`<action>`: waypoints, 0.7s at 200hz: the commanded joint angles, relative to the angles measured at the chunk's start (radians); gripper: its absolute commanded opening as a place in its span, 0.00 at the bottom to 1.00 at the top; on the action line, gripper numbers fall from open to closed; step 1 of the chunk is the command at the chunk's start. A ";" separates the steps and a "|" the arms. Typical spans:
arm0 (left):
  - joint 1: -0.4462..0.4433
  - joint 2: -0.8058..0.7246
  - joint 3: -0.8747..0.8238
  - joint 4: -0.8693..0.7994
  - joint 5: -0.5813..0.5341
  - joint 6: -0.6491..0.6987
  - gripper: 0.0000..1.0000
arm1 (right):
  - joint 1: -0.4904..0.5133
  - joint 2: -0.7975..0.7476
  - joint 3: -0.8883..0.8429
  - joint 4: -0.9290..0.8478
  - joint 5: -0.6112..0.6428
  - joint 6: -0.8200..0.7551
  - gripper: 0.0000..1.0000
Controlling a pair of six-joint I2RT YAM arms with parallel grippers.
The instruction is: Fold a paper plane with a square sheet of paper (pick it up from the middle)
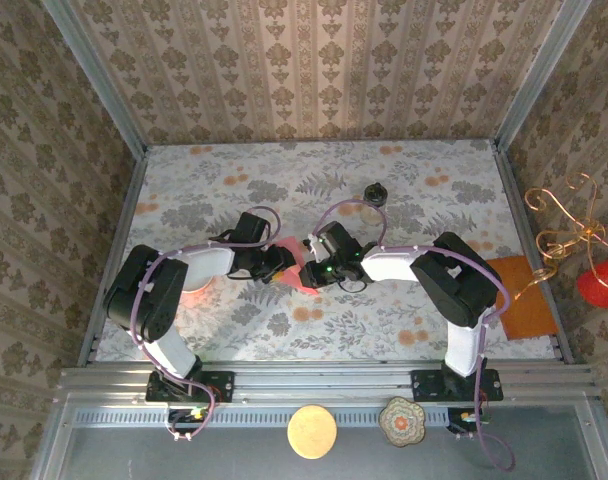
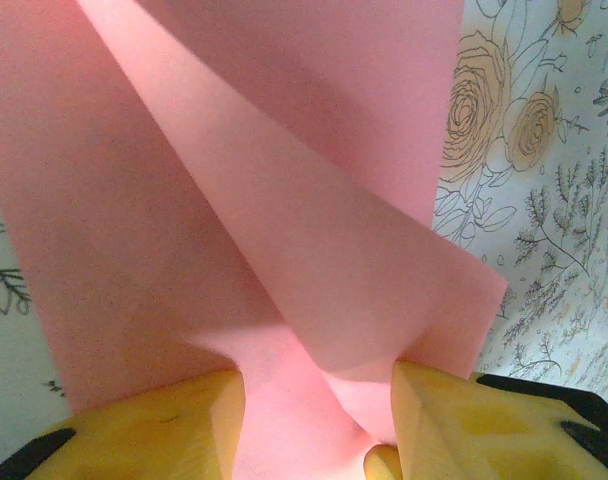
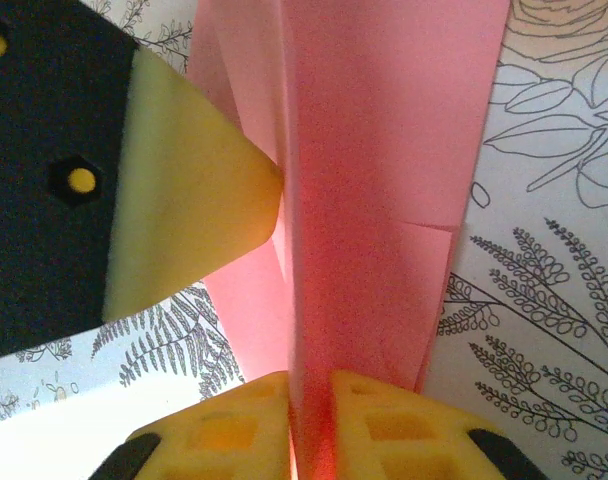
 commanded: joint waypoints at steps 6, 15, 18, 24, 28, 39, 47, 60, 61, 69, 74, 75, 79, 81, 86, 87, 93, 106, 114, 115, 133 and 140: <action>-0.006 0.033 -0.020 -0.054 -0.013 0.006 0.46 | 0.002 0.023 0.012 0.032 -0.042 -0.012 0.16; -0.006 0.028 -0.019 -0.056 -0.013 0.006 0.46 | 0.003 0.023 0.009 0.033 -0.048 -0.011 0.15; -0.005 0.028 -0.019 -0.056 -0.013 0.007 0.46 | 0.001 0.022 0.008 0.034 -0.048 -0.011 0.14; -0.006 0.024 -0.018 -0.057 -0.015 0.006 0.46 | 0.000 0.023 0.007 0.034 -0.051 -0.010 0.14; -0.005 0.022 -0.018 -0.059 -0.015 0.007 0.46 | 0.000 0.021 0.004 0.035 -0.054 -0.009 0.13; -0.005 0.012 -0.014 -0.063 -0.017 0.007 0.47 | -0.003 0.020 -0.002 0.040 -0.062 -0.004 0.13; -0.005 0.003 -0.009 -0.067 -0.019 0.010 0.47 | -0.005 0.019 -0.006 0.043 -0.067 -0.001 0.13; -0.004 -0.015 0.000 -0.071 -0.018 0.012 0.48 | -0.008 0.020 -0.012 0.045 -0.076 0.002 0.12; -0.003 -0.017 0.001 -0.072 -0.018 0.012 0.48 | -0.009 0.020 -0.014 0.045 -0.076 0.003 0.12; -0.003 -0.031 0.008 -0.074 -0.017 0.013 0.49 | -0.011 0.019 -0.018 0.046 -0.080 0.006 0.12; -0.003 -0.040 0.012 -0.074 -0.017 0.015 0.49 | -0.012 0.019 -0.021 0.047 -0.080 0.008 0.12; -0.003 -0.042 0.012 -0.074 -0.016 0.016 0.49 | -0.012 0.020 -0.022 0.047 -0.080 0.009 0.12; -0.002 -0.050 0.015 -0.073 -0.016 0.017 0.50 | -0.015 0.022 -0.024 0.051 -0.084 0.012 0.12; -0.002 -0.055 0.016 -0.072 -0.016 0.017 0.50 | -0.015 0.022 -0.026 0.052 -0.086 0.013 0.12; 0.000 -0.066 0.020 -0.070 -0.016 0.019 0.50 | -0.018 0.023 -0.031 0.056 -0.092 0.018 0.12; 0.000 -0.068 0.020 -0.069 -0.016 0.019 0.51 | -0.018 0.024 -0.031 0.058 -0.093 0.019 0.12; 0.001 -0.082 0.021 -0.066 -0.015 0.021 0.51 | -0.022 0.025 -0.038 0.067 -0.097 0.026 0.12; 0.007 -0.111 0.018 -0.047 -0.011 0.025 0.52 | -0.032 0.025 -0.061 0.098 -0.118 0.046 0.11; 0.011 -0.128 0.009 -0.031 -0.008 0.026 0.52 | -0.039 0.029 -0.070 0.118 -0.132 0.060 0.11; 0.012 -0.129 0.008 -0.029 -0.007 0.026 0.52 | -0.040 0.029 -0.071 0.120 -0.134 0.062 0.11; 0.020 -0.157 -0.021 0.013 0.003 0.030 0.52 | -0.053 0.036 -0.088 0.155 -0.164 0.088 0.11; 0.022 -0.162 -0.032 0.030 0.007 0.027 0.52 | -0.058 0.038 -0.094 0.165 -0.176 0.096 0.11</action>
